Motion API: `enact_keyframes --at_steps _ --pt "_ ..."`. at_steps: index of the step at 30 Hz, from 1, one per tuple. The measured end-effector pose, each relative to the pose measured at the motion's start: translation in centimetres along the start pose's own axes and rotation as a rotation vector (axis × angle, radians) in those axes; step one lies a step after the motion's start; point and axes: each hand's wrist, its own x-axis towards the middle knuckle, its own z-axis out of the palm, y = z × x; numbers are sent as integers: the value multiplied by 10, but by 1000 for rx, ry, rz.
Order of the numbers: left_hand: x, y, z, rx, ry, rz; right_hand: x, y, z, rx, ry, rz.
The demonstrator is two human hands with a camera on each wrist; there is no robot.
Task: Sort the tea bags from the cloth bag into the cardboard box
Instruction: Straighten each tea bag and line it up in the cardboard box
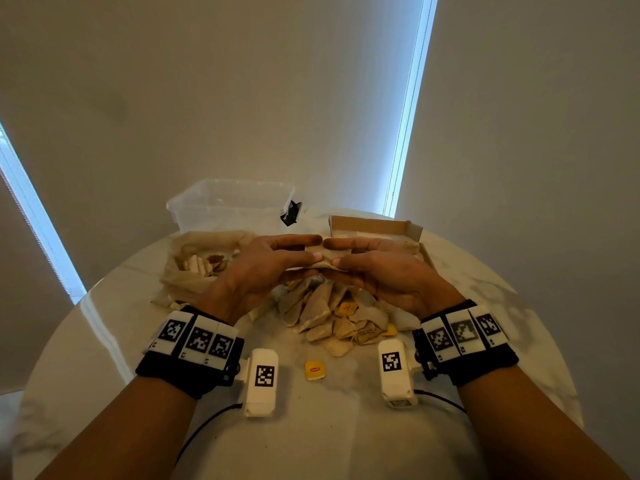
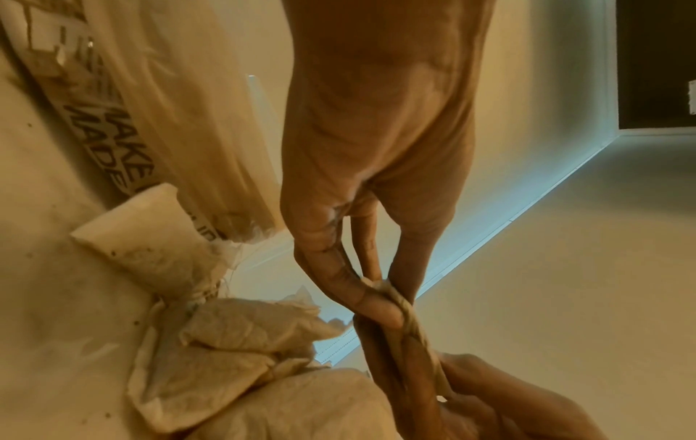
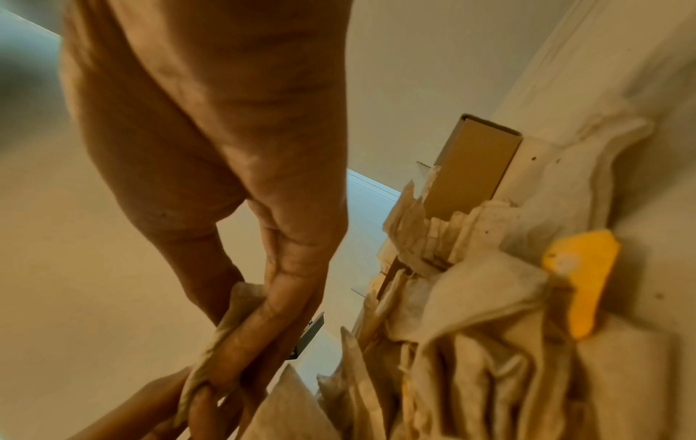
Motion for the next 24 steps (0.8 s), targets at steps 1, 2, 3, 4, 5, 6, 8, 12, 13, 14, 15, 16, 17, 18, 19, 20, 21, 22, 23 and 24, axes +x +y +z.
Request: enact_keyframes --at_steps 1,2,3,4,5,6,8,12,13,14,15,16,17,18,19,20,21,22,23,24 --pt "0 0 0 -13 -4 3 -1 0 0 -4 3 2" --pt "0 -1 1 -19 -6 10 -2 1 1 -4 7 -4" --pt "0 -1 1 -23 -7 18 -2 2 2 -3 12 -16" --pt "0 -2 1 -26 -5 26 -2 3 3 3 21 -29" --pt "1 -2 2 -30 0 31 -1 5 4 10 31 -39" --pt "2 -2 1 -39 6 33 -1 4 4 22 41 -45" --pt "3 -1 0 -60 12 39 -1 -2 -1 30 81 -52" --pt "6 -1 -8 -87 53 73 -4 -33 -36 -142 248 -126" --pt "7 -1 -10 -86 62 72 -2 -39 -51 -231 299 -138" --pt "8 -2 -11 -79 71 70 0 -42 -66 -319 341 -138" --pt "8 -2 -12 -66 76 67 4 -44 -80 -403 373 -125" --pt "8 -3 -13 -49 80 66 8 -43 -93 -486 394 -101" --pt "9 -3 -12 -30 82 62 11 -40 -104 -566 406 -70" --pt "9 -4 -12 -13 83 61 14 -38 -112 -637 417 -37" --pt "9 -4 -12 4 87 58 18 -36 -118 -691 423 -15" --pt "10 -5 -12 17 91 56 21 -35 -122 -720 423 -9" --pt "10 -5 -11 29 95 52 24 -36 -123 -727 417 -12" --pt "10 -5 -12 36 99 49 27 -37 -122 -728 408 -16" --pt "10 -5 -12 43 102 46 30 -39 -121 -730 402 -22" --pt "9 -5 -12 50 101 46 33 -41 -119 -731 398 -22"
